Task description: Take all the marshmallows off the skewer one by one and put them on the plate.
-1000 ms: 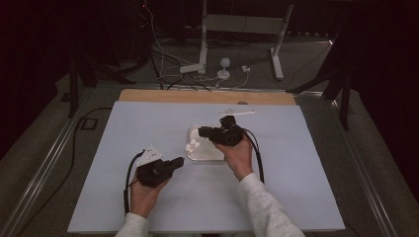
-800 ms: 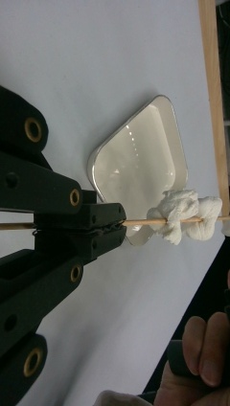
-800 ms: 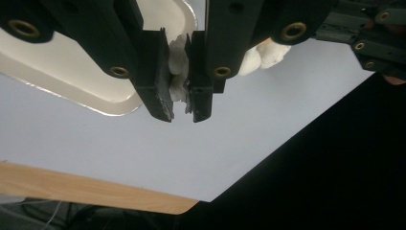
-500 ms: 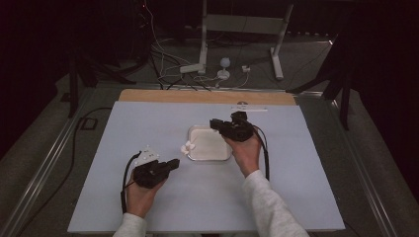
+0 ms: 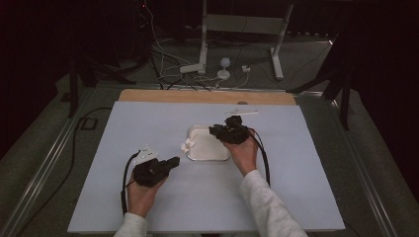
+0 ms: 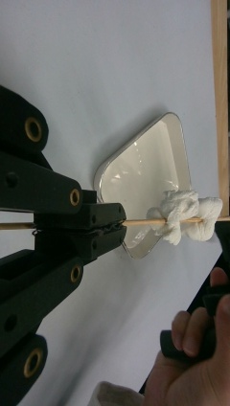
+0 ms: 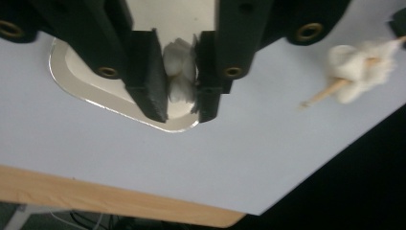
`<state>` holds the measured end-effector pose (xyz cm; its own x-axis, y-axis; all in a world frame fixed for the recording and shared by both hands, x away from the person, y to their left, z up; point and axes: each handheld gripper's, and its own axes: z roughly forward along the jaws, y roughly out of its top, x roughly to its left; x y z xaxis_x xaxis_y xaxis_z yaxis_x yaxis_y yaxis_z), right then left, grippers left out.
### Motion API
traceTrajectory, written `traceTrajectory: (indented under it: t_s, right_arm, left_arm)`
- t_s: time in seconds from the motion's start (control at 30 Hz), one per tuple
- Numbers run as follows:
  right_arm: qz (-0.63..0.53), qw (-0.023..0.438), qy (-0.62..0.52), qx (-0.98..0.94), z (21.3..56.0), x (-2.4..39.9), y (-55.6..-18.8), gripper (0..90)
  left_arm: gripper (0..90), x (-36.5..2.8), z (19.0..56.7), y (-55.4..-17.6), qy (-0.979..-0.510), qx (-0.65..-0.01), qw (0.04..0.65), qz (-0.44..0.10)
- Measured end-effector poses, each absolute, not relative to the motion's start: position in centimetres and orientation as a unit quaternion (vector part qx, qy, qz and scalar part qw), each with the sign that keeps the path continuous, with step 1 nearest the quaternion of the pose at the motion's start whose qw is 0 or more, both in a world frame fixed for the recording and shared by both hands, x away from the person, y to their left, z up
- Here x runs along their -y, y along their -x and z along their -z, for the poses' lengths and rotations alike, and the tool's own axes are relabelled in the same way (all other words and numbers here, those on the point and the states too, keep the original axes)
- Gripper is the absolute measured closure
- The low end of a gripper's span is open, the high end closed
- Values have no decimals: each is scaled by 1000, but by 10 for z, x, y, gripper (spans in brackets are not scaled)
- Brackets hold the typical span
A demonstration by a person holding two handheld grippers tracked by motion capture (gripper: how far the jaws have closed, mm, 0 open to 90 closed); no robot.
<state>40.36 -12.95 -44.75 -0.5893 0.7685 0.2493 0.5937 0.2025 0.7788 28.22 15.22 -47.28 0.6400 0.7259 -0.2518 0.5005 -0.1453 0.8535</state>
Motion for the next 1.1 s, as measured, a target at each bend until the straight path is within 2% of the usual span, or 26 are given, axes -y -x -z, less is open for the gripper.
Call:
traceTrajectory:
  t_s: [0.07, 0.1, 0.27, 0.37, 0.67, 0.8, 0.87, 0.9, 1.0, 1.07, 1.1]
  right_arm:
    - [-436, 107, -449, -772, 451, 128, -405, 460]
    - [-430, 109, -453, -774, 453, 127, -406, 418]
    - [-454, 88, -451, -763, 450, 129, -400, 251]
    - [-466, 73, -442, -763, 446, 129, -394, 211]
    - [-503, 19, -414, -758, 441, 121, -379, 199]
    - [-509, 18, -401, -762, 441, 114, -374, 257]
    - [-512, 5, -394, -763, 442, 110, -373, 330]
    - [-512, 5, -394, -763, 442, 110, -373, 330]
    - [-518, -26, -395, -758, 445, 107, -374, 416]
    - [-520, -34, -395, -756, 446, 106, -374, 431]
    - [-521, -52, -397, -754, 447, 105, -375, 458]
  left_arm:
    - [898, -152, 473, -283, -748, -411, 508, -113]
    - [899, -152, 473, -283, -748, -411, 508, -113]
    - [898, -152, 474, -283, -746, -415, 508, -114]
    - [898, -152, 474, -283, -746, -415, 508, -114]
    - [898, -150, 475, -283, -746, -413, 510, -115]
    - [898, -149, 475, -283, -747, -412, 510, -113]
    - [898, -149, 475, -283, -747, -411, 510, -113]
    - [898, -149, 475, -284, -747, -411, 510, -114]
    - [898, -148, 474, -283, -747, -409, 512, -113]
    - [898, -147, 474, -283, -746, -404, 517, -113]
    - [898, -147, 473, -282, -746, -399, 521, -113]
